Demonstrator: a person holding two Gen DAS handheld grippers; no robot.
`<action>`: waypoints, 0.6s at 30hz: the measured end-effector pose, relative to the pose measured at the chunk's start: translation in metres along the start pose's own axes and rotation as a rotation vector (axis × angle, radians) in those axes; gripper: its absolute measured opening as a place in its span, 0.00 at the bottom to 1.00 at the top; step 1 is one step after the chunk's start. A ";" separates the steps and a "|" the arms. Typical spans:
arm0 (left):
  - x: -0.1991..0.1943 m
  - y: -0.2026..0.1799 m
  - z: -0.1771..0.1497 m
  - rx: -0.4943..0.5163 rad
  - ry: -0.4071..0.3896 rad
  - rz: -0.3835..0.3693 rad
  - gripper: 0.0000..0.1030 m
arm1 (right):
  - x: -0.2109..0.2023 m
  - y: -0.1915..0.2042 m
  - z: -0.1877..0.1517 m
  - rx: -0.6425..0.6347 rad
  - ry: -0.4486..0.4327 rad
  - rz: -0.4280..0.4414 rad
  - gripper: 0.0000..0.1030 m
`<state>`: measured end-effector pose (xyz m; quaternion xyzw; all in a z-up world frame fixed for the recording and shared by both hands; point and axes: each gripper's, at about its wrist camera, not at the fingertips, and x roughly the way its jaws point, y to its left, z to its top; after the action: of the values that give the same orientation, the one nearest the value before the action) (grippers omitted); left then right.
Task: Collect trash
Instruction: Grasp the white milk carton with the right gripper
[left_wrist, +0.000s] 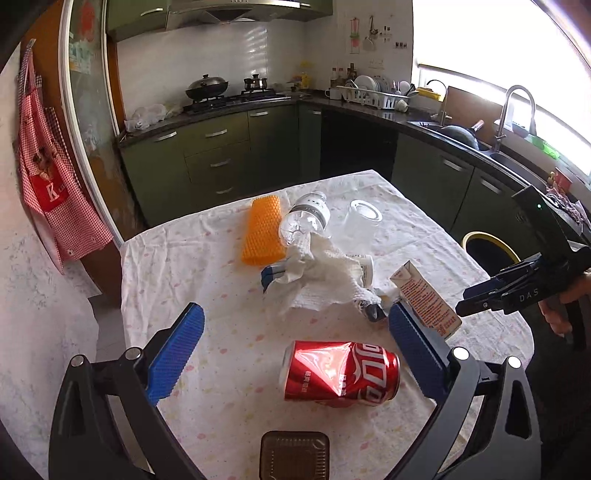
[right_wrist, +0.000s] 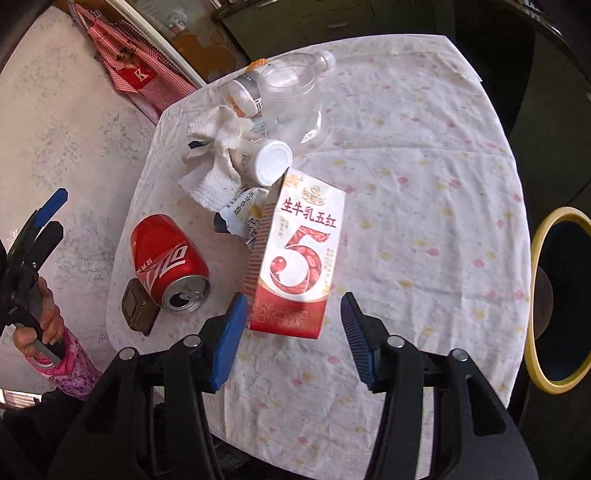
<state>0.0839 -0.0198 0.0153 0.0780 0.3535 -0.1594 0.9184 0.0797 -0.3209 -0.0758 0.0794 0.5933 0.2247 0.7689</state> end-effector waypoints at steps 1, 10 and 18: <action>0.000 0.001 0.000 0.002 0.001 0.001 0.96 | 0.004 0.003 0.003 0.002 0.012 -0.009 0.49; -0.002 0.006 -0.006 0.024 -0.005 -0.026 0.96 | 0.029 -0.004 0.012 0.079 0.106 -0.017 0.58; -0.002 0.002 -0.007 0.039 -0.006 -0.042 0.96 | 0.047 0.001 0.014 0.096 0.154 -0.002 0.58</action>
<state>0.0789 -0.0162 0.0110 0.0877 0.3494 -0.1857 0.9142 0.1022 -0.2970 -0.1127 0.0981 0.6607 0.2007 0.7167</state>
